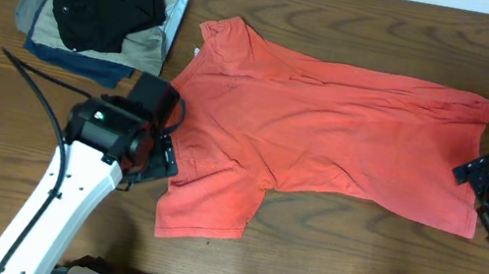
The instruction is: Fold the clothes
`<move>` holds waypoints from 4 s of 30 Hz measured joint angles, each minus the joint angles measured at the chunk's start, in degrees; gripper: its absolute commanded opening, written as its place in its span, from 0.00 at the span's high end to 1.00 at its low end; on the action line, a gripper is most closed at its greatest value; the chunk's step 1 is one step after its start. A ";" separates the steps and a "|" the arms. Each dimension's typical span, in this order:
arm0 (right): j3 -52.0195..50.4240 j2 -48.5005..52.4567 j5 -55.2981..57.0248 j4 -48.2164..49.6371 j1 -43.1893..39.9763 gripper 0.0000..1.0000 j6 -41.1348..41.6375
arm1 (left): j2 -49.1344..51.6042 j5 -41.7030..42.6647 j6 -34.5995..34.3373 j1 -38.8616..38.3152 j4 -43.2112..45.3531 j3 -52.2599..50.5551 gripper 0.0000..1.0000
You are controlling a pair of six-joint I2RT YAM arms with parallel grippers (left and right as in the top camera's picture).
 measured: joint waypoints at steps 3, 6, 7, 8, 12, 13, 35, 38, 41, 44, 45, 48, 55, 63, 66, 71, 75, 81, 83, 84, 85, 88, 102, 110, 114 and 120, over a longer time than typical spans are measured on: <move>-4.52 0.04 0.00 2.08 0.00 0.01 0.09 | -0.50 3.63 0.48 0.00 1.75 -3.98 0.02; -7.82 0.07 0.00 3.93 0.00 0.01 0.11 | -1.49 8.09 2.10 0.00 3.41 -7.56 0.02; -8.50 0.09 0.00 4.55 0.00 0.01 0.11 | -1.84 9.33 2.51 0.00 4.39 -8.68 0.02; -9.33 0.07 0.00 5.33 0.00 0.01 0.09 | -2.16 10.71 2.93 -0.02 5.62 -10.12 0.02; -11.32 0.09 0.02 6.99 0.00 0.01 0.11 | -2.47 13.86 3.85 0.00 10.47 -16.26 0.02; -11.56 0.07 0.00 7.10 0.00 0.01 0.09 | -2.45 14.71 4.02 0.00 12.20 -18.03 0.02; -11.91 0.07 0.04 7.28 0.00 0.01 0.11 | -1.05 17.94 1.11 0.00 22.36 -29.20 0.02; -11.91 0.07 0.04 7.28 0.00 0.01 0.09 | -0.48 17.90 -1.29 0.00 23.32 -29.20 0.02; -11.91 0.07 0.04 7.28 0.00 0.01 0.09 | 0.20 17.77 -2.73 0.00 24.26 -29.22 0.02; -11.91 0.09 0.04 7.28 0.00 0.01 0.11 | 0.81 17.77 -4.72 0.00 24.39 -29.22 0.02; -11.91 0.07 0.04 7.26 0.00 0.01 0.11 | 0.94 17.77 -5.51 0.00 24.41 -29.24 0.02; -11.91 0.07 0.04 7.21 0.00 0.01 0.11 | 1.29 17.75 -7.93 0.00 24.87 -29.62 0.02; -11.91 0.07 0.04 7.23 0.00 0.01 0.07 | 1.36 17.79 -13.11 0.00 26.14 -31.78 0.02; -11.96 0.07 0.04 7.23 0.00 0.01 0.07 | 1.36 18.18 -17.42 0.00 29.42 -34.38 0.30; -11.96 0.07 0.04 7.23 0.00 0.01 0.07 | 1.36 18.84 -17.59 0.00 30.12 -34.56 0.47; -11.98 0.09 0.04 7.21 0.00 0.01 0.07 | 1.33 19.39 -18.08 0.00 30.88 -34.62 0.89; -11.98 0.09 0.04 6.82 0.00 0.01 0.20 | 1.33 19.98 -17.88 0.00 31.39 -34.67 0.94; -12.00 0.07 0.17 6.86 0.00 0.01 1.40 | 1.33 20.02 -17.90 0.00 31.39 -34.67 0.94; -12.00 0.07 0.81 6.91 -0.15 0.01 2.14 | 1.33 20.02 -17.90 0.00 31.41 -34.67 0.94; -12.00 0.07 1.20 6.95 -0.46 0.01 2.60 | 1.33 20.02 -17.88 0.00 31.39 -34.67 0.94; -12.02 0.07 1.49 7.08 -1.20 0.01 3.10 | 1.33 20.02 -17.88 0.00 31.39 -34.67 0.94; -12.22 0.09 2.29 8.39 -4.85 0.01 3.93 | 1.33 20.02 -17.90 0.00 31.36 -34.67 0.94; -21.51 0.09 -1.42 22.95 -15.80 0.25 0.74 | 1.33 20.04 -17.88 0.00 31.43 -34.67 0.94; -23.43 0.09 -2.54 28.15 -15.80 0.46 0.26 | 1.33 20.11 -17.90 0.00 31.43 -34.67 0.94; -23.43 1.07 -2.54 29.46 -15.80 0.43 0.26 | 1.33 20.13 -17.90 0.00 31.47 -34.67 0.94; -23.45 5.46 -2.54 30.58 -15.80 0.41 0.26 | 1.33 20.13 -17.90 0.00 31.47 -34.67 0.94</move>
